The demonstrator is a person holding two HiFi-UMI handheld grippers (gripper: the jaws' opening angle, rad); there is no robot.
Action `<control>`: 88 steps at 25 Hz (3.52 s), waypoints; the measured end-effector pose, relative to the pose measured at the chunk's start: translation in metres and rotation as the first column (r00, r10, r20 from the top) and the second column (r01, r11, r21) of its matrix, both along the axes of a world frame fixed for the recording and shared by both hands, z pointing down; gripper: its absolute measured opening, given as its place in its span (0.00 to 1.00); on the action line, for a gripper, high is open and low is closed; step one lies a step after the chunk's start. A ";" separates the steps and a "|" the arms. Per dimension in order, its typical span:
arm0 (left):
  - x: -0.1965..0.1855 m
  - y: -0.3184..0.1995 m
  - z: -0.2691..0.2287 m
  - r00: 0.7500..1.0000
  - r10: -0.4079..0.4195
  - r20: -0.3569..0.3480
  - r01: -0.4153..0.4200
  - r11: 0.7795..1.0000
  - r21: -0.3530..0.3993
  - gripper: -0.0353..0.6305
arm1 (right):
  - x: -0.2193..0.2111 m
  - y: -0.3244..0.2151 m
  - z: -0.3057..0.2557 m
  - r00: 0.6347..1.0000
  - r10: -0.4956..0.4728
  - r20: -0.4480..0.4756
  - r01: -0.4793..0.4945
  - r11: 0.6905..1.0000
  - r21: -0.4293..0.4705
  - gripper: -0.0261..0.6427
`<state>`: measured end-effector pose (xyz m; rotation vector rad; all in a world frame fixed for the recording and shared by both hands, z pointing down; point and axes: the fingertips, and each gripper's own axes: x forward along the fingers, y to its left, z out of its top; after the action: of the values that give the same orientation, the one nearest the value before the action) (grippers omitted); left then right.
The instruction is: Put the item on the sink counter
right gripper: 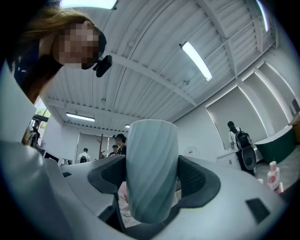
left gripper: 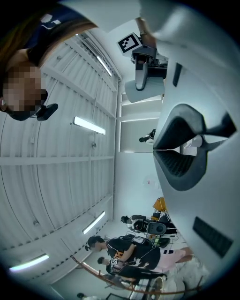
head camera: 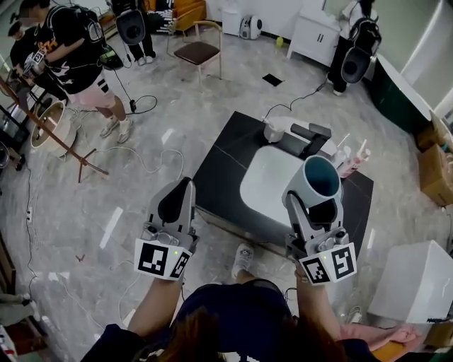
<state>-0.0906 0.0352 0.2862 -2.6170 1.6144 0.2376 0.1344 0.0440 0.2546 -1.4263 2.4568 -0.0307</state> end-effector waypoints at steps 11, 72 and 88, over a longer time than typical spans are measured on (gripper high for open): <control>0.025 -0.105 0.010 0.996 -0.088 0.001 0.088 0.996 -0.034 0.09 | 0.023 -0.121 0.008 0.995 -0.101 0.011 0.101 0.994 -0.039 0.57; -0.053 -0.296 0.092 1.000 0.004 0.001 -0.004 0.978 -0.207 0.09 | -0.111 -0.311 0.162 0.978 -0.177 -0.109 0.143 0.953 -0.268 0.57; -0.055 -0.304 0.122 0.999 -0.006 0.038 0.016 0.967 -0.255 0.09 | -0.114 -0.351 0.263 0.963 -0.180 -0.202 0.109 0.941 -0.321 0.57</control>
<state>-0.1451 -0.2692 0.4078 -2.7748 1.7540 -0.0232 0.0201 -0.3067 0.5176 -1.4316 2.8462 -0.3113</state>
